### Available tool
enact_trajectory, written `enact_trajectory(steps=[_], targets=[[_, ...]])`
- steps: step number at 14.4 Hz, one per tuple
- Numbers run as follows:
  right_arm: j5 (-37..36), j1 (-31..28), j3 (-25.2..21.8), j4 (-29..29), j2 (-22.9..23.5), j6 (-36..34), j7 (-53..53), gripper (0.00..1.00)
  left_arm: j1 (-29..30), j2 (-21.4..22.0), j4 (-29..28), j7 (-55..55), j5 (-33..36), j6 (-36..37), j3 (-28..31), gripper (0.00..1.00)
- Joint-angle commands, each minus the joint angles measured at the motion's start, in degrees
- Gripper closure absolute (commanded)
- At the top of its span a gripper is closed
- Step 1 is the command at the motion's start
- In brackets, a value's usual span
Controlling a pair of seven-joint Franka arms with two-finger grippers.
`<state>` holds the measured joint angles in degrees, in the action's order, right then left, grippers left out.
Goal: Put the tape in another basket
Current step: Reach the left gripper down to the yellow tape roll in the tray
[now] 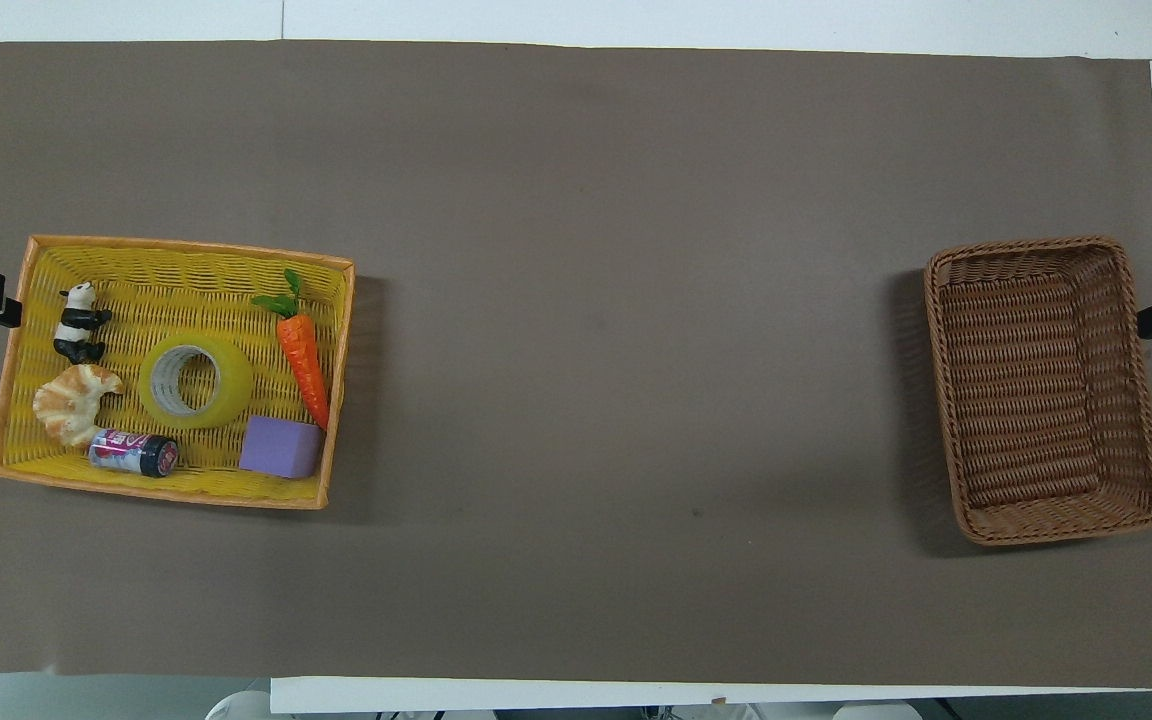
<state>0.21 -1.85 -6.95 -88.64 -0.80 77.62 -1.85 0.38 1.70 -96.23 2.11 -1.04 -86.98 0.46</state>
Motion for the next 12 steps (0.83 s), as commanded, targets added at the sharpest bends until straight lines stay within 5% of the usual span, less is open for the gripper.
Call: enact_trajectory(steps=[1, 4, 8, 12], targets=[[-0.3, -0.35, 0.36, -1.01, -0.95, -0.36, 1.06, 0.0, -0.21, 0.32, 0.08, 0.7, 0.78, 0.05, 0.16, 0.0], [-0.3, -0.35, 0.36, -1.01, -0.95, -0.36, 1.14, 0.0, -0.03, 1.28, -1.58, 0.61, 0.87, -0.3, 0.16, 0.0], [-0.3, -0.35, 0.36, -1.01, -0.95, -0.36, 1.06, 0.0, -0.03, 10.06, -22.9, 0.61, 0.87, -18.71, 0.16, 0.0], [-0.3, -0.35, 0.36, -1.01, -0.95, -0.36, 1.06, 0.0, -0.38, 7.9, -31.99, -0.17, 0.86, -29.81, 0.07, 0.0]])
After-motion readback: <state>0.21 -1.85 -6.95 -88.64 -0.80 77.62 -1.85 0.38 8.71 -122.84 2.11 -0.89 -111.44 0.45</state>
